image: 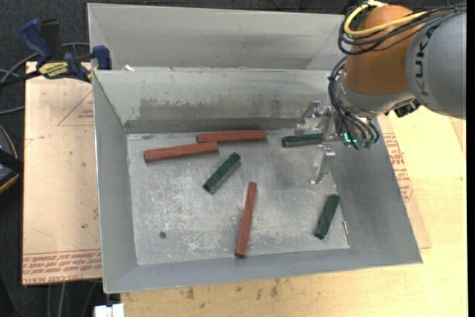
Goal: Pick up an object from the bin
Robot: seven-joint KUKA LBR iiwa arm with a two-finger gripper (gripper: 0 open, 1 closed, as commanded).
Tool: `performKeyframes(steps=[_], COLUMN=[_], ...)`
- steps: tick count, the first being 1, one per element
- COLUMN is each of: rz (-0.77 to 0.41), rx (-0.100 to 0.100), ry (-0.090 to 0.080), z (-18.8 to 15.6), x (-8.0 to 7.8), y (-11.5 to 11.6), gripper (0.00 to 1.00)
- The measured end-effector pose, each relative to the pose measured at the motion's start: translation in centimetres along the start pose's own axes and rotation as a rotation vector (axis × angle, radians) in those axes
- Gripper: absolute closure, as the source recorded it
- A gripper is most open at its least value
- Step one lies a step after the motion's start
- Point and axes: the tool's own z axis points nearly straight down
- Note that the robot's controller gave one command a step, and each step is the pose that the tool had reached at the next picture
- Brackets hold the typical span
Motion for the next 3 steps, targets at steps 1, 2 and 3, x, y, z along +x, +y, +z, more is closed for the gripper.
performKeyframes(steps=[1, 2, 3], rz=[-0.001, -0.027, -0.052], rx=[0.001, 0.002, 0.003], ry=[-0.008, -0.015, -0.021], z=[-0.5, 1.9, 6.5], x=[-0.2, -2.1, -3.1], y=[0.0, -0.2, -3.5], gripper=[0.00, 0.00, 1.00])
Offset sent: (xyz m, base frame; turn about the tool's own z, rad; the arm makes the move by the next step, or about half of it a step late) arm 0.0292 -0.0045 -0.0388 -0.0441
